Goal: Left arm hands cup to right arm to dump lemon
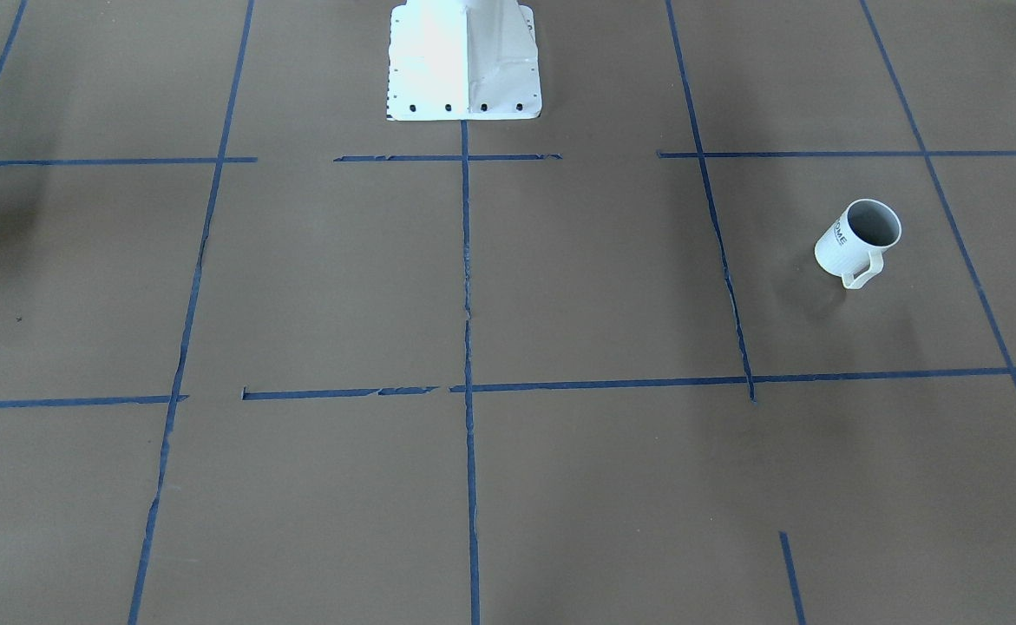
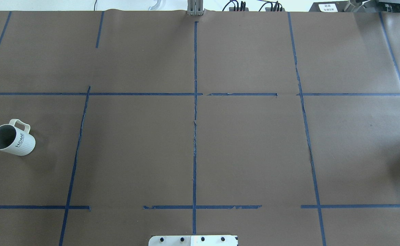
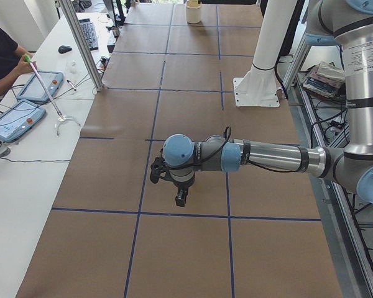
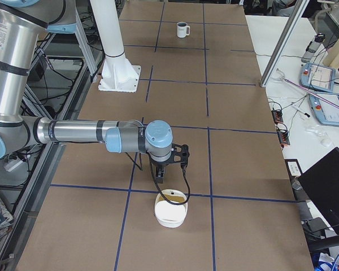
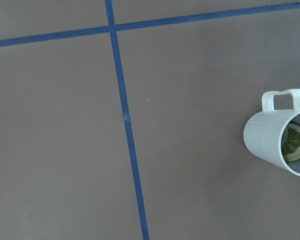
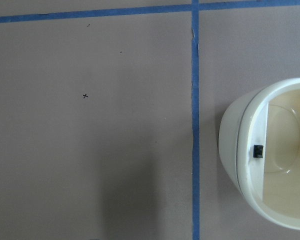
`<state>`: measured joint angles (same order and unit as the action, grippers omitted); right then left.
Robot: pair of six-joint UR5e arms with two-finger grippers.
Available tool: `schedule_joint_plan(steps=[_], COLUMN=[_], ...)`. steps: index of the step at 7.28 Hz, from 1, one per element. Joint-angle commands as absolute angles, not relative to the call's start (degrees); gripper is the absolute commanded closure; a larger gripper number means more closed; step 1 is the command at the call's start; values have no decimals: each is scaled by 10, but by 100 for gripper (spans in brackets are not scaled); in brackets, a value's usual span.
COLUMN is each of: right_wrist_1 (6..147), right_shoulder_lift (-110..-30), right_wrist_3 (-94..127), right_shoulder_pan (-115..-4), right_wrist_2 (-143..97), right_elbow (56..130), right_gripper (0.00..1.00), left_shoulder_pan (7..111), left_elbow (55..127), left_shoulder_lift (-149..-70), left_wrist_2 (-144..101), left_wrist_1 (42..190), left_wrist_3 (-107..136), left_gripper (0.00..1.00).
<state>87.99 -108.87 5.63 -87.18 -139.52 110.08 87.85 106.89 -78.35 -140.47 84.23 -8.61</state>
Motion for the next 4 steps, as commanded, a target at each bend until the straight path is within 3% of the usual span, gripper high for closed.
schedule_joint_plan(steps=[1, 4], right_wrist_1=[879, 875], right_shoulder_lift=[-1089, -1088], right_wrist_3=[56, 54], right_shoulder_pan=[-872, -872], right_wrist_2=[-1396, -1396], right_elbow=[1100, 1102], right_gripper=[0, 0], left_shoulder_pan=[874, 782], left_elbow=[1064, 1063], left_shoulder_lift=[-781, -785], left_wrist_2=[-1407, -1403], left_wrist_1=[874, 992], left_wrist_3=[-72, 110], left_gripper=[0, 0])
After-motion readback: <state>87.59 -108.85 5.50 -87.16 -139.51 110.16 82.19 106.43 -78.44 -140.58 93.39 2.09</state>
